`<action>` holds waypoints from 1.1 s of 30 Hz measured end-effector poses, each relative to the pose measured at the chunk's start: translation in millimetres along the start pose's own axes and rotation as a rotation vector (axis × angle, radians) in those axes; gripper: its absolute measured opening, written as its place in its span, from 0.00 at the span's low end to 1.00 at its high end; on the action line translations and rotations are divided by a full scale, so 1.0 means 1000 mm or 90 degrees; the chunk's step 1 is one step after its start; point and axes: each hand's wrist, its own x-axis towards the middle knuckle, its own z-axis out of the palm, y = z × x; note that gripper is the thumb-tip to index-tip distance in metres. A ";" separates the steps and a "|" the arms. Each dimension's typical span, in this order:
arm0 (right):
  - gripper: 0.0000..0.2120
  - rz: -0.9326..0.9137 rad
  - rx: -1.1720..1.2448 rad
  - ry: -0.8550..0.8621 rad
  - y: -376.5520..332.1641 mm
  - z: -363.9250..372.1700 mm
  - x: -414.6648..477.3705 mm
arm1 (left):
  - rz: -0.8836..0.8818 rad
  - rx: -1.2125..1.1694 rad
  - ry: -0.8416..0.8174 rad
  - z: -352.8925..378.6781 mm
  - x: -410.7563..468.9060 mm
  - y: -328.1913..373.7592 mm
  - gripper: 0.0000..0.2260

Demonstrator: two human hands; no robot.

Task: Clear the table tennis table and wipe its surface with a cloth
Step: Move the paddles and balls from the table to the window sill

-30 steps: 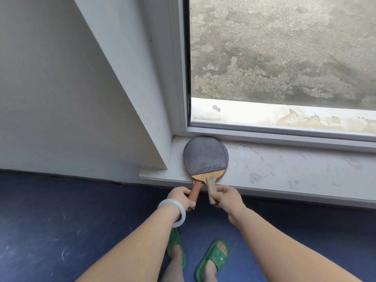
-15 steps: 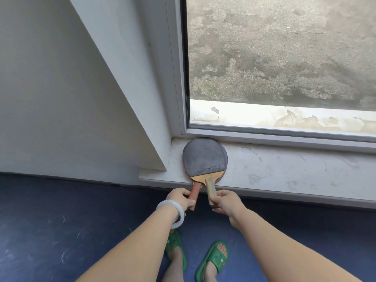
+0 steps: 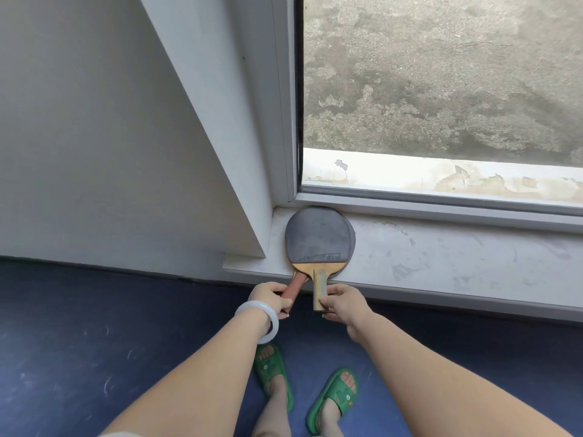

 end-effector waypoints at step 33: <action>0.06 -0.141 -0.134 -0.011 -0.030 -0.013 -0.030 | 0.164 0.208 0.168 -0.029 -0.063 -0.031 0.10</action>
